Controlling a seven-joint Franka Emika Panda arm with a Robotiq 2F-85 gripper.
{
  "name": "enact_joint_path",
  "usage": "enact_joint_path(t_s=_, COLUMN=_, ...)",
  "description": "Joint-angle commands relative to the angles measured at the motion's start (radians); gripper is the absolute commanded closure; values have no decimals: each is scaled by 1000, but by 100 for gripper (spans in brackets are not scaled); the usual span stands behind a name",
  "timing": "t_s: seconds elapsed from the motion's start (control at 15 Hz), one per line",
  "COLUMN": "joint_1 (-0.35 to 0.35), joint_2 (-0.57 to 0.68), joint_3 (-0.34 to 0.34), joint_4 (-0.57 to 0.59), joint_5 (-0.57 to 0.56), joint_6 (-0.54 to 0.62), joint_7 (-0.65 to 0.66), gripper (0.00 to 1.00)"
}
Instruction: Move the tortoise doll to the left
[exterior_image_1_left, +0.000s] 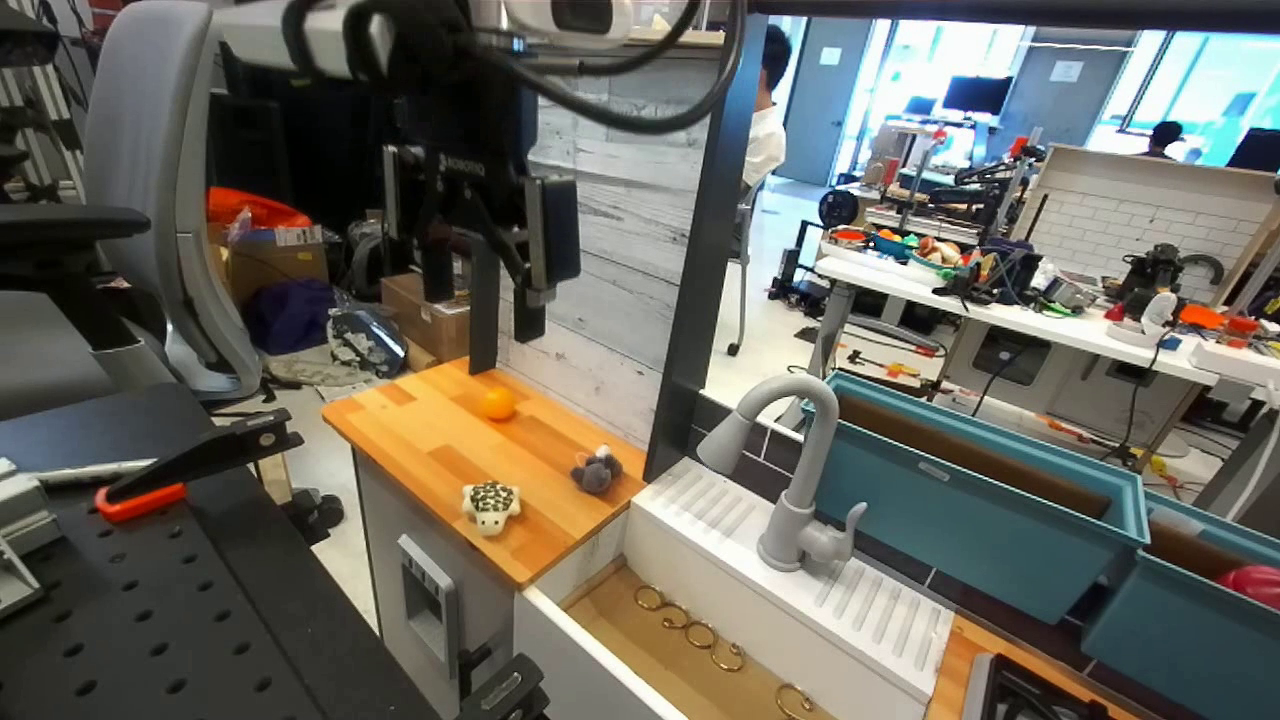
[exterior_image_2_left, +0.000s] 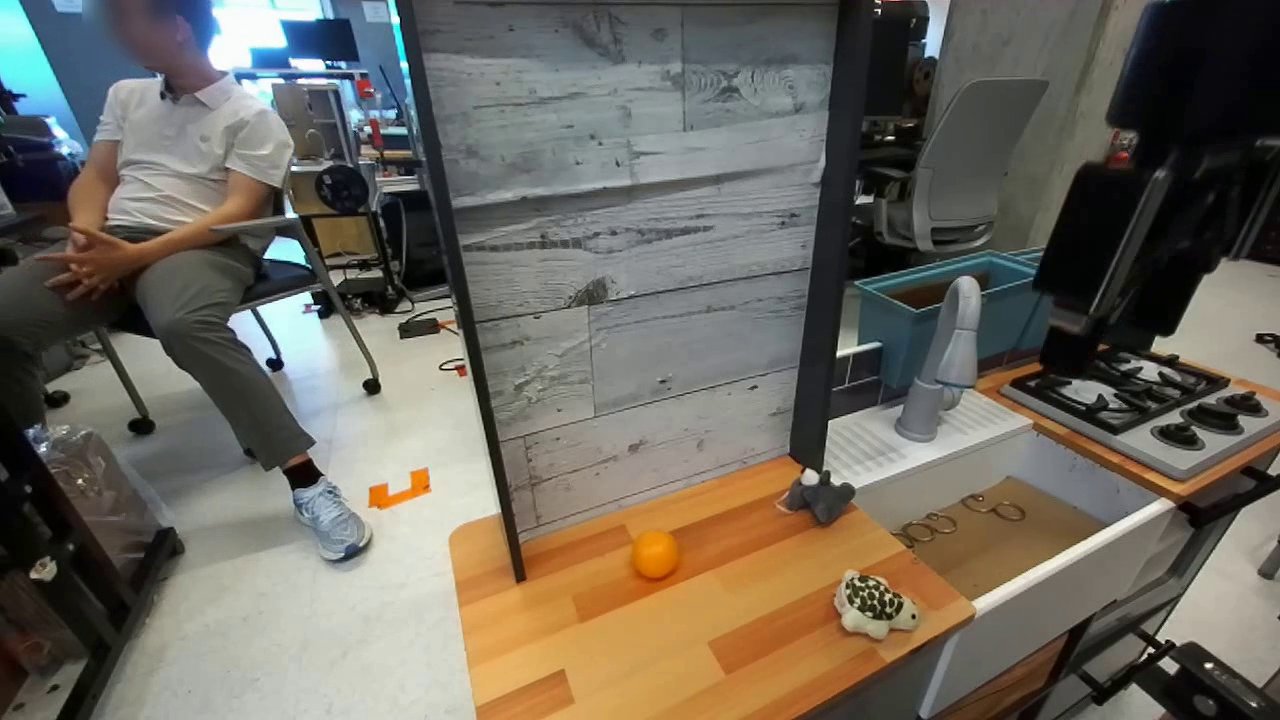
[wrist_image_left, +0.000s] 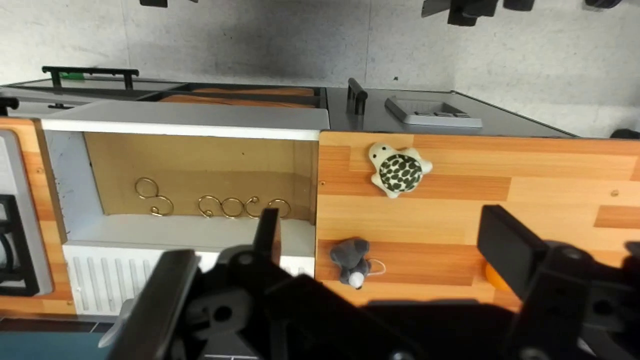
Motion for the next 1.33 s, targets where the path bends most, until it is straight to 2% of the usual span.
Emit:
enact_joint_path(t_s=0.0, joint_1=43, joint_2=185, joint_3=-52, joint_4=115, joint_5=-107, joint_6=35, joint_7=137, gripper=0)
enact_joint_path(t_s=0.27, joint_1=124, joint_2=362, joint_3=-118, joint_4=226, joint_5=-152, joint_6=36, joint_7=215, gripper=0)
enact_joint_path(t_s=0.73, joint_1=262, joint_2=608, joint_3=-168, joint_4=414, joint_5=-133, joint_6=-4, joint_7=219, gripper=0)
enact_joint_path(t_s=1.0, joint_1=287, joint_2=717, joint_3=-163, joint_4=528, joint_5=-110, joint_6=-43, joint_7=203, gripper=0)
enact_joint_path(t_s=1.27, joint_1=285, joint_2=812, joint_3=-150, joint_4=658, joint_5=-100, joint_6=-129, joint_7=188, gripper=0)
